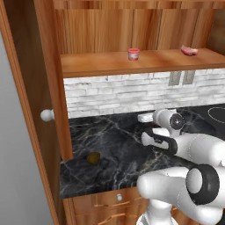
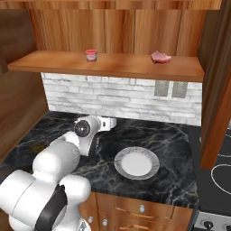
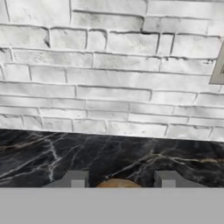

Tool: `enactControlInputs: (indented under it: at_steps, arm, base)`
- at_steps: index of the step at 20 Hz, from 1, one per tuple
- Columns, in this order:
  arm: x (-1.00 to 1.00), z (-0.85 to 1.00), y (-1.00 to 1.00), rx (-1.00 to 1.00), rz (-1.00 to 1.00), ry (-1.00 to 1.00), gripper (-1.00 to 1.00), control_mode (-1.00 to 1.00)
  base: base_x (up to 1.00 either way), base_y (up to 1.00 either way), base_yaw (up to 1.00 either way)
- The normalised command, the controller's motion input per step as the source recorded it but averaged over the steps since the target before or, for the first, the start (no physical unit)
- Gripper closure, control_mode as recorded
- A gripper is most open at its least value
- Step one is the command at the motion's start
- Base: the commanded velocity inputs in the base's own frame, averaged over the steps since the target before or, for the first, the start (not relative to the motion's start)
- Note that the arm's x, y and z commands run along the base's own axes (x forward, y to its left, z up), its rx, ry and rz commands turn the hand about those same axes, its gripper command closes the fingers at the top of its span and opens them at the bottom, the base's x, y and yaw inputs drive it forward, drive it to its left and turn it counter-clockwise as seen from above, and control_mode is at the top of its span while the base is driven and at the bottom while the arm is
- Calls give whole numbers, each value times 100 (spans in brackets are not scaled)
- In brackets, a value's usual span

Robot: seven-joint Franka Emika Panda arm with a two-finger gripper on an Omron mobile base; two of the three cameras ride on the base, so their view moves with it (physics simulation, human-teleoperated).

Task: Pick the avocado and bread from the counter and place them on the plate. Then pick the jam from the cabinet and place it next to the plate. Lastly close the cabinet door.

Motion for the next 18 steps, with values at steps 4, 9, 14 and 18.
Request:
enactControlInputs:
  at_steps: [4,9,14,18]
  arm:
    - [-9,0,-72,1,0,7,100,-100]
    - [-14,-3,-52,0,3,12,100,-100]
    - [-31,-41,-35,0,11,7,100,-100]
    - [-41,-68,-32,0,15,5,100,-100]
  base:
    - [0,0,0]
    - [0,0,0]
    - [0,0,0]
    - [0,0,0]
